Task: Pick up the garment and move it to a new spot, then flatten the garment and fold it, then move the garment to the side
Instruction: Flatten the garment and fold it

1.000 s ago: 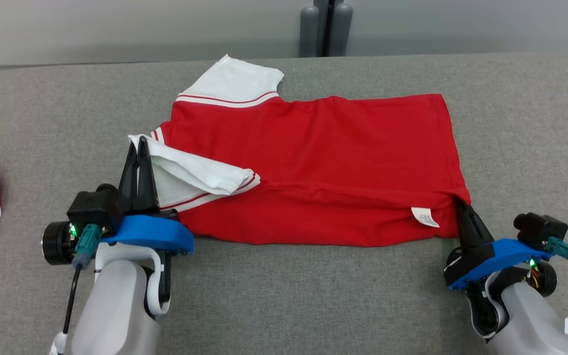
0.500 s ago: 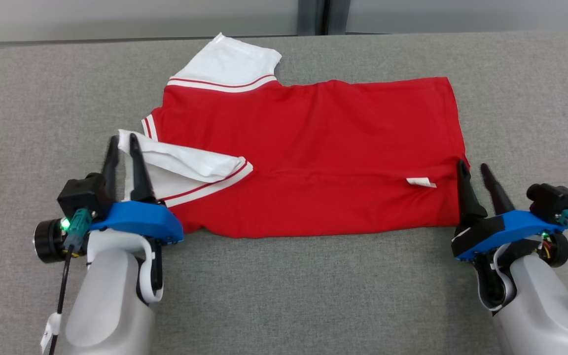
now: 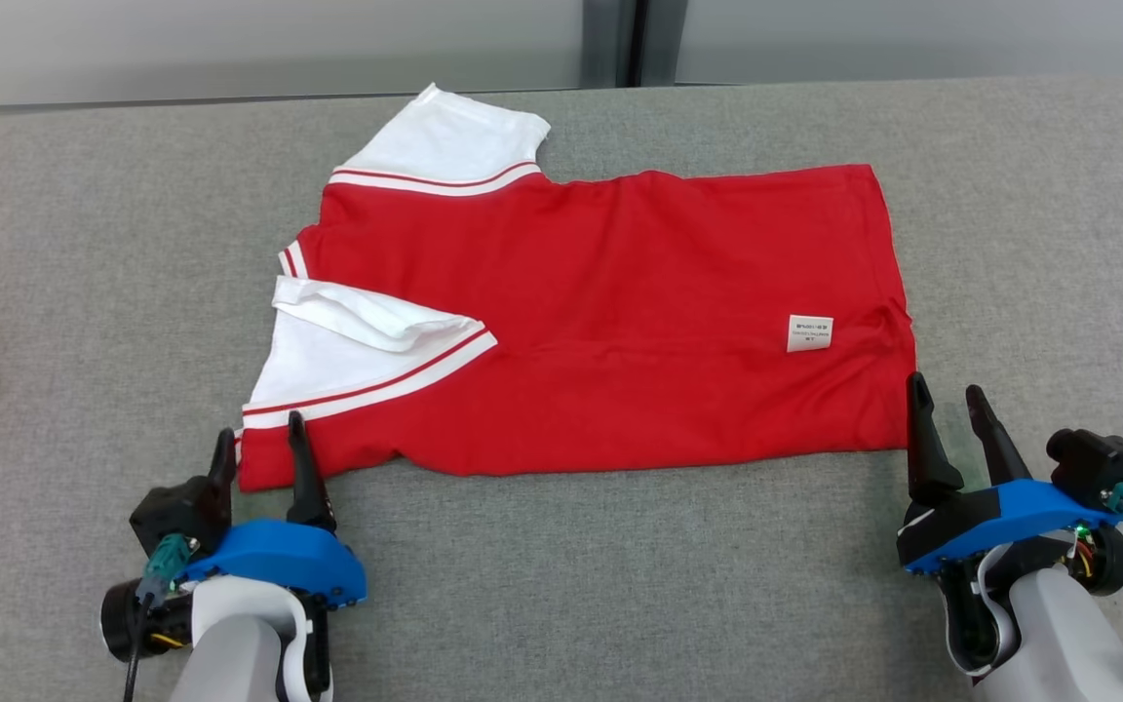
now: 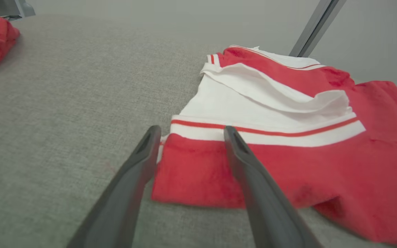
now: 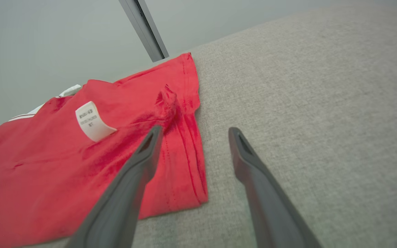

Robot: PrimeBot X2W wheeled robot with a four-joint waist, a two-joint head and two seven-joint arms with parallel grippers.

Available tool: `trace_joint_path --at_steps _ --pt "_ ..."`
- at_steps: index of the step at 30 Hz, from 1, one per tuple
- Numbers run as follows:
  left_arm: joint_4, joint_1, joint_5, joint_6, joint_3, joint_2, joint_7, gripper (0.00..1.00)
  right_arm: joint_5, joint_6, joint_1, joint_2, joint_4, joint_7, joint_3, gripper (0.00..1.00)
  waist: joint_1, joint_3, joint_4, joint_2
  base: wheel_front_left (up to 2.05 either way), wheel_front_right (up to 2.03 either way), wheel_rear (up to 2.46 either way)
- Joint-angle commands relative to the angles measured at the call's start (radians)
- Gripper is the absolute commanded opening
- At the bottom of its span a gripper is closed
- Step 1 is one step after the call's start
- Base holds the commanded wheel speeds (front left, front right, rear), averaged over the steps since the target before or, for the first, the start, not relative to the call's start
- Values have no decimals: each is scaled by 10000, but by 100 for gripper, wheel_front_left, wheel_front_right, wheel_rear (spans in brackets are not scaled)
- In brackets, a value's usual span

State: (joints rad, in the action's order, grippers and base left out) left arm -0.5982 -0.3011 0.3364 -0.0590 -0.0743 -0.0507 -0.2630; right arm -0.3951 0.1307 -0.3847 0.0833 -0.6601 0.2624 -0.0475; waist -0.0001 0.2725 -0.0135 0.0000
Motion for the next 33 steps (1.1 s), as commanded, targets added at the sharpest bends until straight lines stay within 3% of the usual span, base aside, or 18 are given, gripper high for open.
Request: trace_joint_path --at_steps 1,9,10,13,24,25,27,28,33 --pt "-131 27 82 23 -19 7 -24 100 77 1 69 -21 31 30 -18 100 1 20 -24 0 0 0 0" --pt "-1053 -96 458 -240 -101 13 4 100 138 1 124 -97 -75 32 204 100 1 80 -165 0 0 0 0" --pt "-1127 -127 503 -221 -129 15 12 94 148 1 121 -101 -105 30 235 100 1 84 -172 0 0 0 0" --pt "-1319 -205 513 -169 -233 26 32 0 106 1 114 -91 -213 30 293 100 1 101 -175 0 0 0 0" --pt "-1323 -51 594 74 -430 43 35 0 -180 1 171 -126 -818 6 655 100 1 115 -100 0 0 0 0" --pt "-1328 -41 590 94 -444 43 35 0 -179 1 147 -116 -1022 3 759 87 1 116 -86 0 0 0 0" --pt "-1322 -42 552 145 -488 41 33 0 -241 3 74 -107 -1268 -24 931 20 1 113 -55 0 0 0 0" --pt "-1315 -43 545 154 -500 38 32 0 -288 3 17 -99 -1323 -25 958 0 1 107 -41 0 0 0 0" --pt "-1233 74 465 233 -442 23 6 0 -529 3 71 -40 -1385 5 909 0 1 -169 -36 0 0 0 0"
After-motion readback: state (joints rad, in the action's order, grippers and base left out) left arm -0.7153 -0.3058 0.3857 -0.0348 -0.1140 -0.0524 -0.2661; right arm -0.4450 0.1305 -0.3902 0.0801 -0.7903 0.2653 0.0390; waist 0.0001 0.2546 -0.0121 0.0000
